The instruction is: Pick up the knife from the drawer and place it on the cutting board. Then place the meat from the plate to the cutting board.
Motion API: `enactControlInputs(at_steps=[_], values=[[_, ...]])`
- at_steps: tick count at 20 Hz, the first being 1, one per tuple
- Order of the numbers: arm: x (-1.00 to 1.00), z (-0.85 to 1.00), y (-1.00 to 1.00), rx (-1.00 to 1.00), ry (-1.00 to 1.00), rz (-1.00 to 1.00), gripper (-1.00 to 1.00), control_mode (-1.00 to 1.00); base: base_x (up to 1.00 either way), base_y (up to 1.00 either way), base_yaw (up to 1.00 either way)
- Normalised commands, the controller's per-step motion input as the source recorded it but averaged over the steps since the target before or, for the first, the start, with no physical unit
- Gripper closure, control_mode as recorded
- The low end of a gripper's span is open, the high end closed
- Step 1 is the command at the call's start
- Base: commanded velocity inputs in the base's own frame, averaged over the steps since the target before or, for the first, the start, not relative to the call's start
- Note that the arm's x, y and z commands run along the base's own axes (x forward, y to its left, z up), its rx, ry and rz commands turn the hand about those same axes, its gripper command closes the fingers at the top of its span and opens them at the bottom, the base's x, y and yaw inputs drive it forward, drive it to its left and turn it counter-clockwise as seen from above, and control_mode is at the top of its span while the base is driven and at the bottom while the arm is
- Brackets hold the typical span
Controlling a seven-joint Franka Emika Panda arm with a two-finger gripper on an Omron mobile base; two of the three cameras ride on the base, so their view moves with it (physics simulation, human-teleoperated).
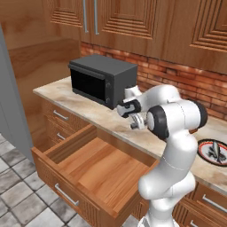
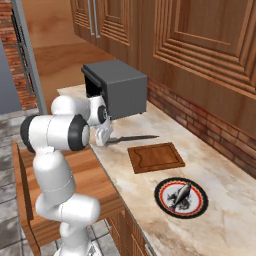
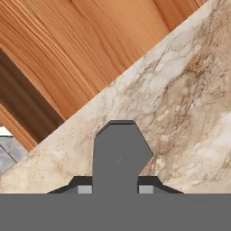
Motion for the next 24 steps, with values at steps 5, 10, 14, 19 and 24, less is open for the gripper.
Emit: enactControlInputs(at_steps=[5,10,14,19,24], values=[[0.05,0.06,-0.70,0.04,0.03,0.00,1.00,-1.00,0.00,0.00,0.00],[-0.02,0.00,-0.58,0.01,0.00,0.00,1.00,-1.00,0.00,0.00,0.00],[-0.10,0.00,-0.56,0.01,-0.03,0.00,1.00,-1.00,0.00,0.00,0.00],[-0.24,0.00,-0.24,0.00,-0.32,0.00,1.00,-1.00,0.00,0.00,0.00],[-0.20,0.00,-0.29,0.03,-0.10,0.00,1.00,-1.00,0.00,0.00,0.00]])
